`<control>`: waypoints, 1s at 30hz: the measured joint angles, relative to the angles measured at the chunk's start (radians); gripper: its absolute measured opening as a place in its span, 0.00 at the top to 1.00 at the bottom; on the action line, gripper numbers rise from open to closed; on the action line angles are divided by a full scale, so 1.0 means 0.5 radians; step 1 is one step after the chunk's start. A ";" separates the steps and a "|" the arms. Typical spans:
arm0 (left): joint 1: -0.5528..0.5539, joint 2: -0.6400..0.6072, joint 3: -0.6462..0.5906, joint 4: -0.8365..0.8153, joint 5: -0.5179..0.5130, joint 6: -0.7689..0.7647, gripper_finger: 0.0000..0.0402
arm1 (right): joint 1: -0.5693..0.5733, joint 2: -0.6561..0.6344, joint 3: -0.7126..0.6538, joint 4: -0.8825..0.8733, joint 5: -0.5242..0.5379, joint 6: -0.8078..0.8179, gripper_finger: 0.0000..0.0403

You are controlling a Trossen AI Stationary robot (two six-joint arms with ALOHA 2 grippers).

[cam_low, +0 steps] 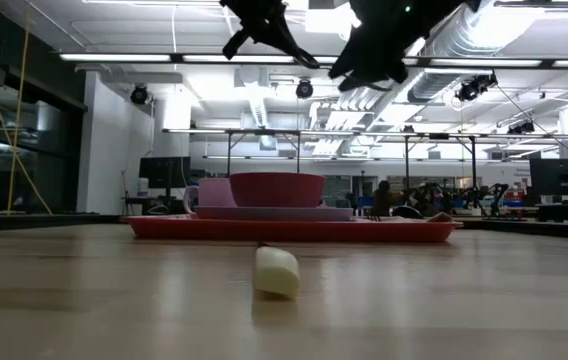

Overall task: Set up tray
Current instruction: Put the blue spoon on the white napkin to the left of the blue fork

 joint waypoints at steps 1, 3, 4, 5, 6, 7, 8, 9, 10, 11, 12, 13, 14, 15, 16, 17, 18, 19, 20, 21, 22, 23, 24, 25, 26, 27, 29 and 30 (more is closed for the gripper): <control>0.000 0.000 0.000 -0.005 0.000 0.000 0.98 | -0.001 0.020 0.000 0.007 -0.003 0.000 0.47; 0.000 0.000 0.000 -0.004 0.000 0.000 0.98 | -0.010 0.055 -0.001 0.041 0.000 -0.004 0.47; 0.000 0.000 0.000 -0.005 0.000 0.000 0.98 | -0.012 0.068 -0.001 0.064 0.005 -0.005 0.47; 0.000 0.000 0.000 -0.008 0.000 0.000 0.98 | -0.014 0.078 -0.001 0.081 0.006 -0.005 0.47; 0.000 0.000 0.000 -0.018 0.001 0.003 0.98 | -0.014 0.084 -0.001 0.089 0.007 -0.006 0.47; 0.000 0.000 0.000 -0.024 0.001 0.009 0.98 | -0.014 0.085 -0.001 0.093 0.022 -0.008 0.47; 0.000 0.000 0.000 -0.025 0.001 0.014 0.98 | -0.014 0.085 -0.001 0.096 0.036 -0.012 0.47; 0.000 0.000 0.000 -0.029 0.001 0.015 0.98 | -0.014 0.085 -0.001 0.097 0.047 -0.014 0.47; 0.000 0.000 0.000 -0.036 0.001 0.015 0.98 | -0.014 0.085 -0.001 0.100 0.056 -0.014 0.47; 0.000 0.000 0.000 -0.046 -0.001 0.014 0.98 | -0.014 0.085 -0.001 0.105 0.066 -0.015 0.47; 0.000 0.000 0.000 -0.054 -0.001 0.014 0.98 | -0.014 0.085 -0.001 0.106 0.081 -0.015 0.47; 0.000 0.000 0.000 -0.055 -0.001 0.014 0.98 | -0.014 0.085 -0.001 0.106 0.097 -0.015 0.47; 0.000 0.000 0.000 -0.052 -0.001 0.014 0.98 | -0.014 0.085 -0.001 0.106 0.114 -0.015 0.47; 0.000 0.000 0.000 -0.050 -0.001 0.014 0.98 | -0.014 0.085 -0.001 0.106 0.129 -0.015 0.47; 0.000 -0.001 0.000 -0.050 -0.002 0.014 0.98 | -0.014 0.085 -0.001 0.108 0.141 -0.015 0.47; 0.000 -0.001 0.000 -0.050 -0.002 0.014 0.98 | -0.014 0.085 -0.001 0.111 0.148 -0.015 0.47; 0.000 -0.001 0.000 -0.051 -0.002 0.014 0.98 | -0.018 0.085 -0.001 0.113 0.149 -0.015 0.47; -0.005 -0.001 0.000 -0.050 -0.002 0.014 0.98 | -0.025 0.085 -0.001 0.113 0.149 -0.015 0.47; -0.015 -0.001 0.000 -0.048 -0.009 0.014 0.98 | -0.030 0.085 -0.001 0.113 0.149 -0.010 0.47; -0.025 0.002 0.000 -0.044 -0.019 0.014 0.98 | -0.040 0.085 -0.001 0.113 0.149 -0.006 0.47; -0.033 0.012 0.000 -0.032 -0.037 0.014 0.98 | -0.046 0.085 -0.001 0.113 0.148 -0.005 0.47; -0.047 0.018 0.000 -0.024 -0.043 0.014 0.98 | -0.054 0.085 -0.001 0.113 0.146 -0.005 0.48; -0.056 0.021 0.000 -0.026 -0.047 0.013 0.98 | -0.057 0.085 -0.001 0.113 0.135 -0.005 0.49; -0.056 0.023 0.000 -0.027 -0.047 0.014 0.98 | -0.062 0.085 -0.001 0.113 0.124 -0.002 0.50; -0.056 0.033 0.000 -0.023 -0.050 0.014 0.98 | -0.064 0.085 -0.001 0.118 0.120 0.000 0.51; -0.062 0.047 0.002 -0.012 -0.048 0.014 0.98 | -0.064 0.085 -0.001 0.117 0.124 -0.001 0.52; -0.073 0.064 -0.002 -0.021 -0.044 0.008 0.98 | -0.064 0.085 -0.002 0.115 0.123 0.000 0.55; -0.076 0.067 -0.002 -0.022 -0.045 0.008 0.98 | -0.063 0.085 -0.002 0.114 0.114 0.000 0.57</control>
